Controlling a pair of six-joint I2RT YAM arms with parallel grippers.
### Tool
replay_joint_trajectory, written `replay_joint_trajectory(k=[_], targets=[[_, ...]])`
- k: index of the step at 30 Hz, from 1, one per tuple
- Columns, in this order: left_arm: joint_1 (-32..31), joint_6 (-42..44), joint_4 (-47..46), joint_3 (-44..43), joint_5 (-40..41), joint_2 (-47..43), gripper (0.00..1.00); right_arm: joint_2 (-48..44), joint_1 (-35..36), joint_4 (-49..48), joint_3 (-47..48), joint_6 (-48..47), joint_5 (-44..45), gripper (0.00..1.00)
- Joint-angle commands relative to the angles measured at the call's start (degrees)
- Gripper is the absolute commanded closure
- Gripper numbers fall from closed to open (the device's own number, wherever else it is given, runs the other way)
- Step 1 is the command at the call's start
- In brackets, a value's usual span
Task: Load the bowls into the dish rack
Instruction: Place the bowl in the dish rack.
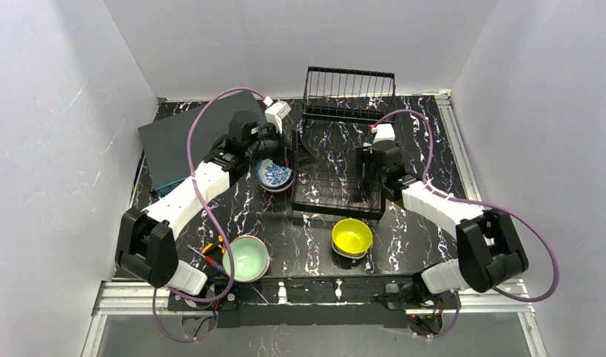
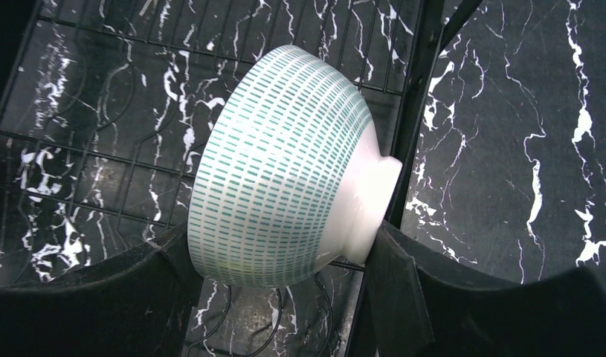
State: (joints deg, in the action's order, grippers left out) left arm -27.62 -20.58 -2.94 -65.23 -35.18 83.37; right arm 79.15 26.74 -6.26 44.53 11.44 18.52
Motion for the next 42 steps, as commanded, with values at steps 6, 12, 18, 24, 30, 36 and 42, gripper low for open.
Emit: replay_joint_trajectory(k=[6, 12, 18, 24, 30, 36, 42], targets=[[-0.3, 0.0, -0.2, -1.9, -1.6, -0.4, 0.03, 3.7, 0.0, -6.0, 5.3, -2.5, 4.8, 0.99], [-0.3, 0.3, 0.4, -2.5, -1.6, -0.3, 0.03, 5.2, 0.0, -7.0, 6.0, -4.5, 7.0, 0.99], [-0.3, -0.3, -0.2, -2.5, -2.5, 0.5, 0.03, 8.3, 0.0, -6.9, 7.3, -5.1, 6.9, 0.99], [-0.3, -0.3, -0.2, -2.5, -2.4, 0.7, 0.03, 10.6, 0.0, -6.2, 8.7, -5.0, 6.6, 0.99], [-0.3, -0.2, -0.1, -2.4, -2.1, 0.6, 0.03, 12.1, 0.0, -3.6, 10.2, -6.0, 6.1, 0.99], [-0.3, -0.8, -0.4, -2.7, -2.8, 1.1, 0.03, 13.4, 0.7, 1.4, 12.9, -7.0, 8.4, 0.99], [-0.3, -0.8, -0.3, -2.7, -2.8, 1.0, 0.04, 16.5, 1.7, 4.4, 15.6, -7.2, 10.9, 0.99]])
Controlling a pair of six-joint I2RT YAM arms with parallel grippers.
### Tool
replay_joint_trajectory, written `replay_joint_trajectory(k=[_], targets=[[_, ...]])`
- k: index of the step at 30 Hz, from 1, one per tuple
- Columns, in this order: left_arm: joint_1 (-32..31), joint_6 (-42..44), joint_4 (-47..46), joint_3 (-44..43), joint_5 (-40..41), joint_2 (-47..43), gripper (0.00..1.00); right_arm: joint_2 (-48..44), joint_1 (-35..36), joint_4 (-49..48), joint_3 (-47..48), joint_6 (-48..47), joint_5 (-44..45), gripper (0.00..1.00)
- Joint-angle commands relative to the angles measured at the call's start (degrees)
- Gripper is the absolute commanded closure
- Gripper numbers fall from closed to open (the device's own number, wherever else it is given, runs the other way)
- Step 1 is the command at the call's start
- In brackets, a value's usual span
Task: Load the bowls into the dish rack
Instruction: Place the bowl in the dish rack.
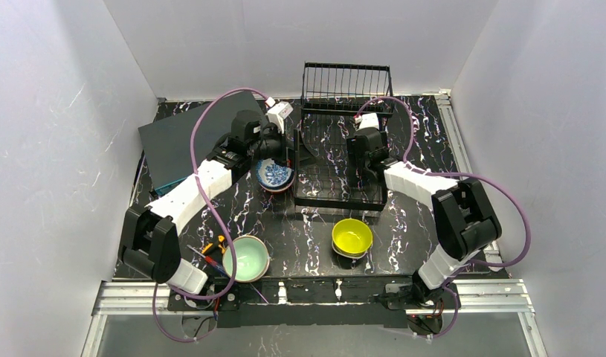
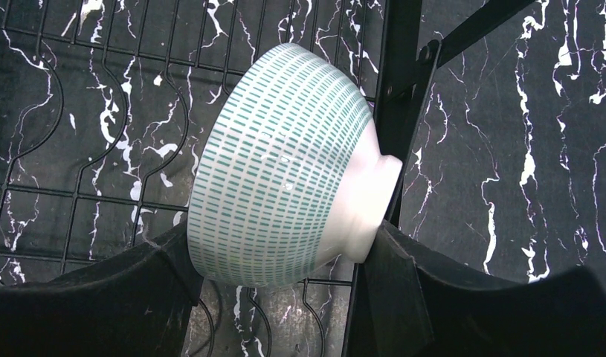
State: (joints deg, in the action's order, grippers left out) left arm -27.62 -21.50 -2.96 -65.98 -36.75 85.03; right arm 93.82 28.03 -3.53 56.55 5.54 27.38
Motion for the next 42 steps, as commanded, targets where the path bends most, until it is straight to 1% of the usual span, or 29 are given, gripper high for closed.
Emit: replay_joint_trajectory(k=[1, 6, 7, 12, 14, 17, 20, 21, 23, 25, 29, 31, 34, 36, 38, 42], targets=[[-0.3, 0.2, -0.3, -1.9, -1.2, -0.8, 0.04, 2.2, 0.4, 1.8, 3.7, -1.0, 2.1, 0.99], [-0.3, 0.3, -0.2, -1.7, -0.9, -1.1, 0.04, 2.0, 0.3, 0.2, 2.5, 1.0, 0.3, 0.99], [-0.3, 0.4, -0.2, -1.8, -0.9, -1.0, 0.04, 1.9, 0.3, -0.3, 2.2, 1.2, -0.1, 0.96], [-0.4, 0.4, -0.1, -1.7, -0.9, -1.1, 0.04, 0.7, -0.5, -1.4, 1.0, 3.3, -1.5, 0.79], [-0.3, 0.4, -0.1, -1.7, -0.9, -1.2, 0.04, 0.4, -1.3, -1.0, 1.0, 4.5, -3.1, 0.68], [-0.3, 0.3, -0.3, -1.8, -1.1, -1.1, 0.04, -0.7, -2.7, -0.4, 0.7, 6.2, -5.7, 0.56], [-0.3, 0.1, -0.3, -1.9, -1.4, -1.0, 0.04, -1.6, -3.6, -0.3, 0.1, 7.4, -6.9, 0.48], [-0.3, 0.1, -0.3, -1.9, -1.4, -1.1, 0.04, -1.8, -3.9, -0.2, 0.0, 7.9, -7.1, 0.43], [-0.3, 0.2, -0.3, -1.8, -1.2, -1.3, 0.04, -2.1, -4.3, -0.3, -0.3, 8.3, -8.0, 0.39], [-0.4, 0.3, -0.2, -1.7, -1.0, -1.5, 0.04, -2.2, -4.7, -0.3, -0.4, 8.0, -9.0, 0.32], [-0.3, 0.5, -0.1, -1.6, -0.8, -1.6, 0.04, -2.1, -5.1, -0.2, -0.2, 7.6, -10.1, 0.22], [-0.3, 0.5, -0.1, -1.5, -0.8, -1.5, 0.04, -2.0, -5.3, -0.1, 0.0, 7.4, -10.4, 0.18], [-0.4, 0.5, -0.1, -1.7, -0.9, -1.4, 0.04, -1.8, -5.4, 0.4, 0.2, 6.8, -10.4, 0.16], [-0.3, 0.5, -0.1, -1.7, -0.9, -1.5, 0.04, -1.5, -5.6, 1.2, 0.6, 6.3, -10.1, 0.13], [-0.3, 0.5, -0.1, -1.7, -1.0, -1.5, 0.04, -1.4, -5.7, 1.9, 1.1, 6.2, -9.7, 0.12], [-0.3, 0.2, -0.2, -1.8, -1.3, -1.3, 0.04, -2.0, -5.8, 2.7, 1.7, 5.8, -9.2, 0.07]])
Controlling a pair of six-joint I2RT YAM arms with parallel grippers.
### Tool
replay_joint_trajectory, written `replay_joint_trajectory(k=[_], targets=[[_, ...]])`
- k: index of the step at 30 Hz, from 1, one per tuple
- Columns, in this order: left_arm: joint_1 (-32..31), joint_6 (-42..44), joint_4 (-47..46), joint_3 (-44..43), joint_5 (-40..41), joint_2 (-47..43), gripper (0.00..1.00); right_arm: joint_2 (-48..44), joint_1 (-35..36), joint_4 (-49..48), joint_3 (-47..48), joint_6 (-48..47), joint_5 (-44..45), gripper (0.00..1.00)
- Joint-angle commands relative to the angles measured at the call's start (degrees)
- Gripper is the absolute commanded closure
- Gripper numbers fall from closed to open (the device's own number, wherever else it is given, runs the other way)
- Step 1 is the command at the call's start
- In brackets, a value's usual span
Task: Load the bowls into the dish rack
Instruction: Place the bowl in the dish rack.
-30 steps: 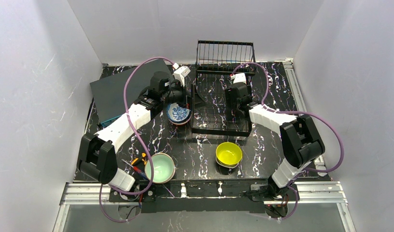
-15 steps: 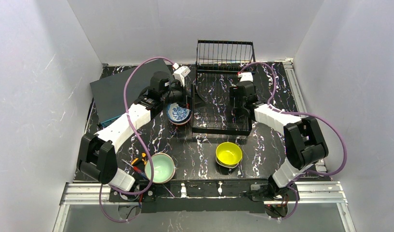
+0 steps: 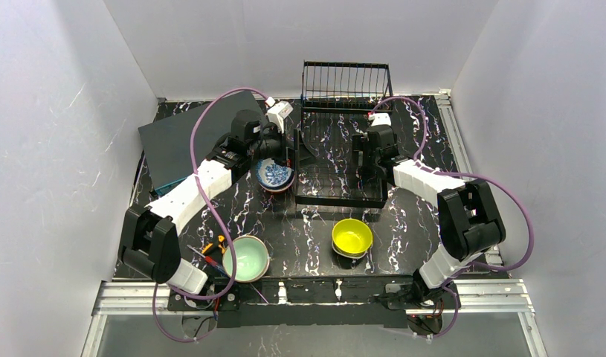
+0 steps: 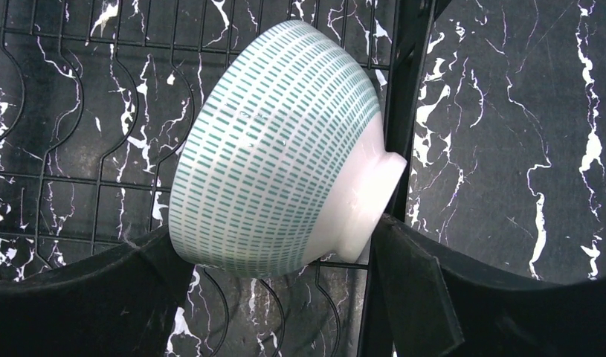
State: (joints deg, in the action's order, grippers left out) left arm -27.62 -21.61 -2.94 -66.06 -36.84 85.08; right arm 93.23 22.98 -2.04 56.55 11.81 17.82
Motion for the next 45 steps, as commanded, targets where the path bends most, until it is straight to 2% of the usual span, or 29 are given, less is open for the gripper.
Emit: replay_joint_trajectory(k=[1, 3, 9, 16, 23, 29, 36, 40, 45], targets=[[-0.3, 0.3, -0.2, -1.6, -1.3, -1.3, 0.04, -1.7, -0.7, 1.3, 1.8, -0.5, 0.4, 0.06], [-0.3, 0.3, -0.2, -1.7, -1.3, -1.4, 0.04, -2.0, -0.7, 1.3, 1.9, -0.7, 0.7, 0.02], [-0.4, 0.5, -0.1, -1.6, -0.9, -1.5, 0.04, -2.5, -0.7, 1.6, 3.0, -2.5, 1.8, 0.02], [-0.3, 0.5, -0.1, -1.6, -0.9, -1.3, 0.04, -4.0, -0.7, 2.0, 3.3, -4.1, 3.5, 0.13], [-0.3, 0.1, -0.3, -1.8, -1.5, -0.8, 0.04, -5.9, -0.7, 0.3, 1.5, -5.4, 3.4, 0.19], [-0.3, 0.1, -0.3, -1.7, -1.4, -0.8, 0.04, -3.4, -0.7, -1.2, 1.8, -5.9, 1.1, 0.29], [-0.3, 0.1, -0.3, -1.8, -1.4, -0.8, 0.04, -0.8, -0.7, -1.4, 3.7, -6.3, 0.0, 0.34], [-0.3, 0.0, -0.2, -1.8, -1.5, -0.7, 0.04, 0.8, -0.7, -0.4, 5.1, -6.4, 0.2, 0.34], [-0.3, -0.1, -0.3, -2.0, -1.7, -0.6, 0.04, 2.7, -0.7, 1.0, 6.3, -5.7, 0.5, 0.28]])
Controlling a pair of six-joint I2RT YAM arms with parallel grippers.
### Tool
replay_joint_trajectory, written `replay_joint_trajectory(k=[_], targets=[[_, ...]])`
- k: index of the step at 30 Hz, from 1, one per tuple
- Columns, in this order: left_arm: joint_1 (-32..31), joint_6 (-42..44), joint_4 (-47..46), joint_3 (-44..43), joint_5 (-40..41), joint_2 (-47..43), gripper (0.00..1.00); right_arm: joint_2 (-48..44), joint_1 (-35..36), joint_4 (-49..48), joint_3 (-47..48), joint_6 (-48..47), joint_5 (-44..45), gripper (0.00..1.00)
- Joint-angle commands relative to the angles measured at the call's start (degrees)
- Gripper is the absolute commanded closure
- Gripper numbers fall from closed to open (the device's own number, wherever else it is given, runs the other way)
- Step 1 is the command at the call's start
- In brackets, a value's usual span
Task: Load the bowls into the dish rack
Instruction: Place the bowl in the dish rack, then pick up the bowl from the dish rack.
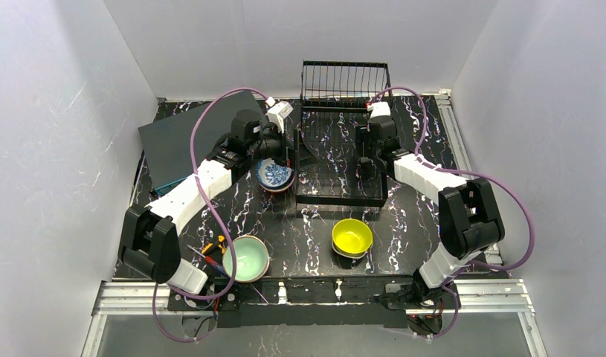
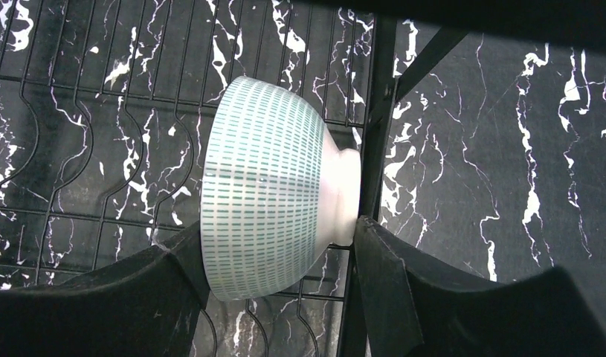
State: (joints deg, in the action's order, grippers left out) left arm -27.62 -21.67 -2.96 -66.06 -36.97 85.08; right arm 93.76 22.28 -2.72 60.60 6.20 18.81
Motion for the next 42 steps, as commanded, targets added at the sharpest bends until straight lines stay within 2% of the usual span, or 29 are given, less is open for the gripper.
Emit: replay_joint_trajectory(k=[1, 9, 20, 26, 31, 38, 42], targets=[[-0.3, 0.0, -0.3, -2.0, -1.6, -0.6, 0.04, 2.3, 0.0, 1.4, 2.0, 0.1, -0.5, 0.27], [-0.3, 0.0, -0.3, -2.0, -1.5, -0.3, 0.04, 3.1, 1.1, -0.2, 1.5, -0.3, -3.5, 0.27], [-0.3, -0.1, -0.2, -2.1, -1.7, -0.1, 0.04, 2.4, 2.1, 0.3, 0.8, -0.5, 1.6, 0.26], [-0.4, -0.1, -0.2, -2.0, -1.6, -0.2, 0.04, 1.5, 1.2, -0.1, -0.6, 5.3, 6.4, 0.28], [-0.3, 0.0, -0.2, -1.9, -1.4, -0.4, 0.04, 0.2, -1.2, -3.5, -3.2, 11.9, 3.9, 0.30], [-0.3, 0.0, -0.2, -2.0, -1.6, -0.6, 0.04, 2.0, -2.0, -4.1, -2.8, 14.8, 1.7, 0.35], [-0.3, 0.0, -0.2, -2.0, -1.4, -0.8, 0.04, 1.9, -2.0, -4.2, -3.0, 14.4, 1.5, 0.48]])
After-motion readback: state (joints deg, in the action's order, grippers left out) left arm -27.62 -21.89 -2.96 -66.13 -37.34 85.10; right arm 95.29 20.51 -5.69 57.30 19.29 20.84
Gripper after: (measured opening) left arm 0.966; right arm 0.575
